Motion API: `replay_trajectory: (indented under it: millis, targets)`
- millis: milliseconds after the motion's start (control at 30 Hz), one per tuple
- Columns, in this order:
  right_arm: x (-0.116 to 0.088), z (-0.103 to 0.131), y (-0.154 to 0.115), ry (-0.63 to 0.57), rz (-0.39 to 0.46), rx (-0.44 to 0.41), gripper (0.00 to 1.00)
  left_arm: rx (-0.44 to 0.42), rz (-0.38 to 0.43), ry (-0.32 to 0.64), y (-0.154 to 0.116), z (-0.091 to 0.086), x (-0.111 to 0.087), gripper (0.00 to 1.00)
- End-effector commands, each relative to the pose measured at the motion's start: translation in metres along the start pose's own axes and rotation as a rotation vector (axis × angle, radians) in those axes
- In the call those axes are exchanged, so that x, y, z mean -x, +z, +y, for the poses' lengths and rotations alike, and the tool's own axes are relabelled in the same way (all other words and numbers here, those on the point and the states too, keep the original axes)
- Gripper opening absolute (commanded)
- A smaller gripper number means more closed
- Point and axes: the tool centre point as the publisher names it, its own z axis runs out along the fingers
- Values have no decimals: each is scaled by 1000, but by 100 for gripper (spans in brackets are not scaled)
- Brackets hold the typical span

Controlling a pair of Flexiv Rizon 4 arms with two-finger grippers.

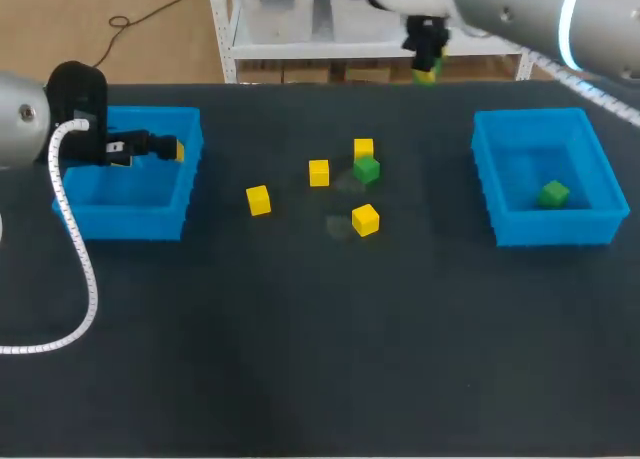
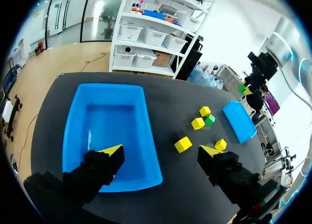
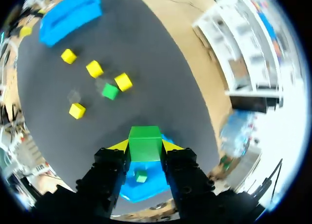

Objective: Put the green cubes in the right bin and the yellow cubes in the left bin.

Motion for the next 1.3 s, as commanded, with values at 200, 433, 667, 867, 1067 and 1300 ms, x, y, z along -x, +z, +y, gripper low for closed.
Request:
replay_trajectory:
  millis: [200, 433, 667, 867, 1067, 1300]
  targets:
    - [-116, -3, 31, 453, -422, -150, 0, 9, 3, -2, 0, -2, 1, 100]
    - [-135, 11, 54, 595, -424, -109, 0, 9, 3, -2, 0, -2, 1, 100]
    - [-148, 12, 68, 659, -382, -101, 0, 9, 3, -2, 0, -2, 1, 100]
    - [-146, 11, 67, 676, -377, -104, 100, 9, 3, -2, 0, -2, 1, 100]
    - [-108, 12, 45, 596, -420, -103, 100, 9, 3, -2, 0, -2, 1, 100]
    - [-44, 25, 26, 535, -452, -86, 100, 9, 3, -2, 0, -2, 1, 100]
